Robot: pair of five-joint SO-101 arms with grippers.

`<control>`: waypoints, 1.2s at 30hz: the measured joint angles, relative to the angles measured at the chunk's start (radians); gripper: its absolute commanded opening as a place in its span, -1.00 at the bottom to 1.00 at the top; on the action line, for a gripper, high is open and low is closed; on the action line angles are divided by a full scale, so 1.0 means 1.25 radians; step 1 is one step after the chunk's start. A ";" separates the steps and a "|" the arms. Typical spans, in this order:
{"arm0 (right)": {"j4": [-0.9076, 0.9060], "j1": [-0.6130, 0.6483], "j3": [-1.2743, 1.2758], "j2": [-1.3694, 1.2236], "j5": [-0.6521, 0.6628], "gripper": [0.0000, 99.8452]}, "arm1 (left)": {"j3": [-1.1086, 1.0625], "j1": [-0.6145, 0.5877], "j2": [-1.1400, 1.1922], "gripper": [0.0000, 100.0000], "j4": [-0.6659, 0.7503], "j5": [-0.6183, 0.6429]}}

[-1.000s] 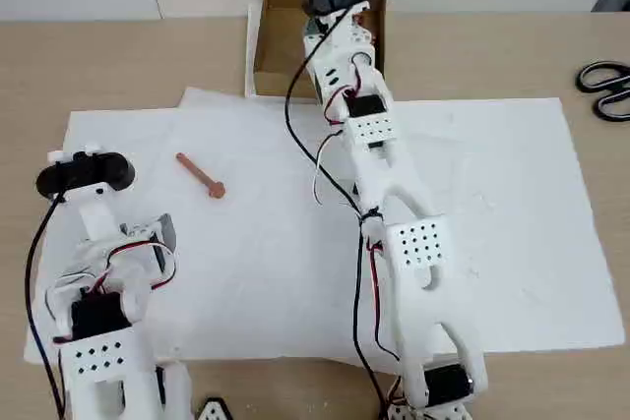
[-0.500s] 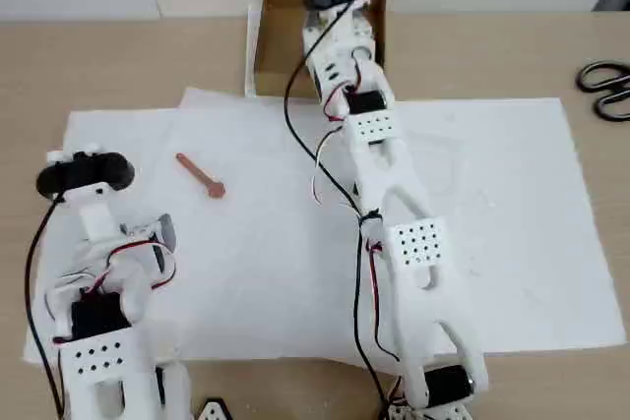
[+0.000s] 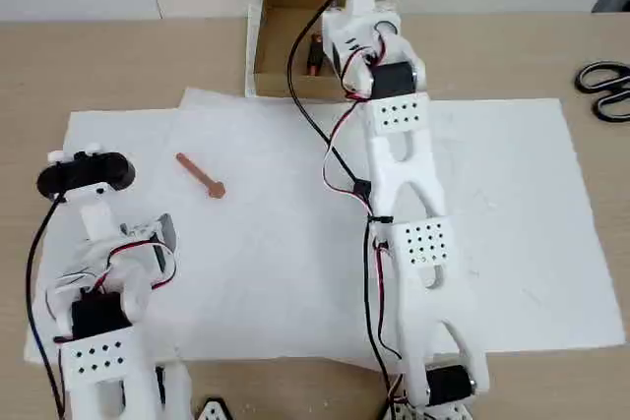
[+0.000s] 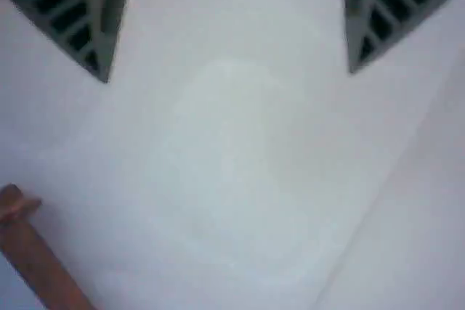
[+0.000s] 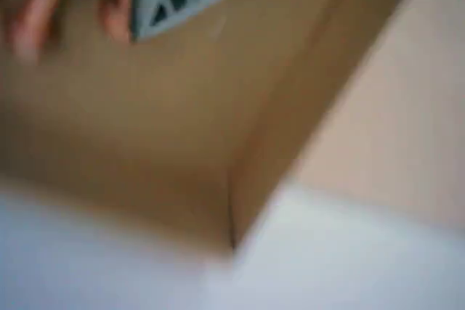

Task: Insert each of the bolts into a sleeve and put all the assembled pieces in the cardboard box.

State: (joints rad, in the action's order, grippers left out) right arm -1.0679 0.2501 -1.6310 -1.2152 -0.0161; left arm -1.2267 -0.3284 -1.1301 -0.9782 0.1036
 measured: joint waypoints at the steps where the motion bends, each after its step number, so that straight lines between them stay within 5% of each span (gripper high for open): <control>1: -0.053 -0.002 0.000 0.001 0.000 -0.69 | 0.000 0.000 0.000 -0.60 0.000 0.000; 9: -0.446 0.001 -0.005 0.195 0.000 -0.69 | 0.000 0.000 0.000 -0.60 -0.001 0.000; 18: -0.496 -0.009 0.041 0.372 0.000 -0.69 | 0.000 0.000 0.000 -0.60 -0.001 0.000; 28: -0.496 -0.011 0.597 0.729 0.000 -0.69 | -0.010 -0.012 0.000 -0.60 -0.001 -0.071; 36: -0.496 -0.012 1.061 1.034 0.000 -0.69 | 0.095 -0.217 0.000 -0.60 -0.047 -0.147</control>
State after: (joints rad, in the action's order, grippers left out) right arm -1.6878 0.2348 -0.3053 0.0767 -0.0161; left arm -1.1086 -0.5999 -1.1301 -1.0365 -0.0806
